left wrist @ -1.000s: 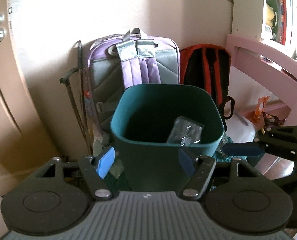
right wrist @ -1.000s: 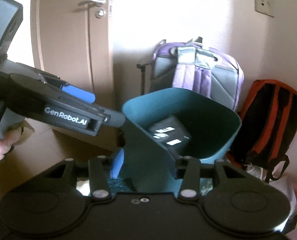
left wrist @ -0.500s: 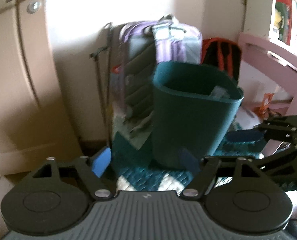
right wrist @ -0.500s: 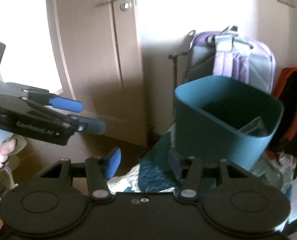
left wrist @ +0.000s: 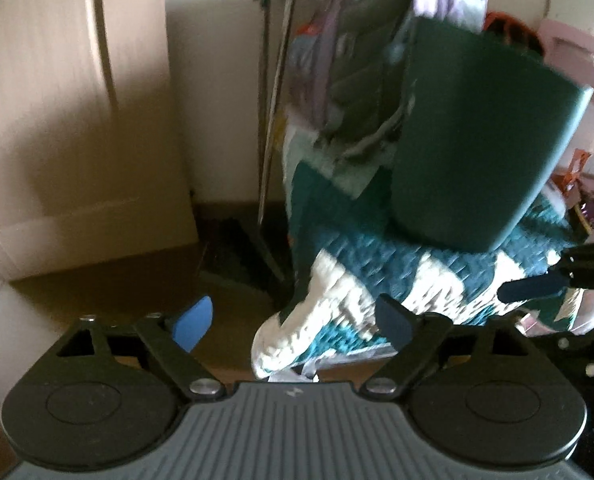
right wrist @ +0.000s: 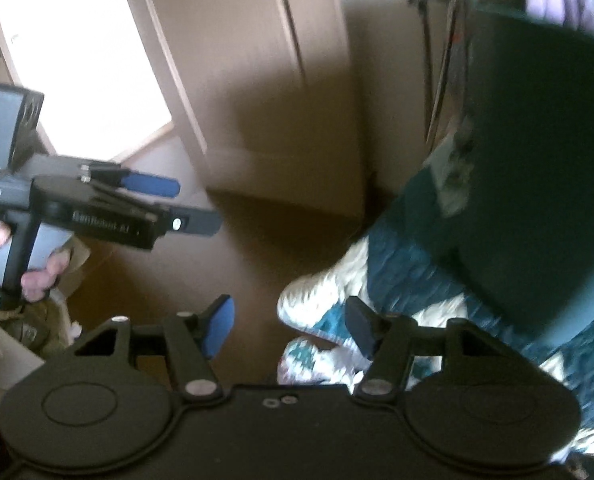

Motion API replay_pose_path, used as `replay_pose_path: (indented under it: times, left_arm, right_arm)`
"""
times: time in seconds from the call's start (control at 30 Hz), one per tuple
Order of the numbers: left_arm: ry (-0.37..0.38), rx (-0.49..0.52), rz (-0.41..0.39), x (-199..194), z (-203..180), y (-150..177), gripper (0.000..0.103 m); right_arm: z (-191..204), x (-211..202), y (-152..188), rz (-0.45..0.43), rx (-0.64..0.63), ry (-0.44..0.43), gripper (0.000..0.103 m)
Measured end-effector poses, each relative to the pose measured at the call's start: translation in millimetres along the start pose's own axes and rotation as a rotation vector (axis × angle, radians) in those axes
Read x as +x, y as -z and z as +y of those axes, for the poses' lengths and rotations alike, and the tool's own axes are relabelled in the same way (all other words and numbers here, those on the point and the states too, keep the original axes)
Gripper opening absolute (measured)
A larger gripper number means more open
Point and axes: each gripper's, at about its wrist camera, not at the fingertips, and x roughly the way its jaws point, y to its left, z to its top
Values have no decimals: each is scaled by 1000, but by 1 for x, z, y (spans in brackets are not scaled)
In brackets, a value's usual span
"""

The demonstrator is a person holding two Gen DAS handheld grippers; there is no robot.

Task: Collect trash
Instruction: 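Move both tools down to the Christmas-print paper bag on the floor, then grasp the Christmas-print paper bag with the left tool while the right tool grasps a white tissue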

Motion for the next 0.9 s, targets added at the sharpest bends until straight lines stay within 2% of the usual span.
replay_pose_path:
  times: [0.07,0.13,0.5,0.67,0.8,0.9]
  left_arm:
    - [-7,-11,20,20,11,12,97]
    - [-11,-32,49,43,23,24,97]
    - [-66,-171,309,187,87,112,97]
    - [-59,-206,422,251,90,154,97]
    - [-32,-212,471,291,85,180,97]
    - [-22,-197,508,315,77,198,97]
  right_arm:
    - [-2,23,10,35,17,2,62]
    - [-6,46,23,69,36,6,62]
    - [-38,177,99,228,122,105,62]
    - [-59,241,124,323,179,121,62]
    - [-78,287,144,389,253,119,61]
    - [-88,316,156,433,263,132,61]
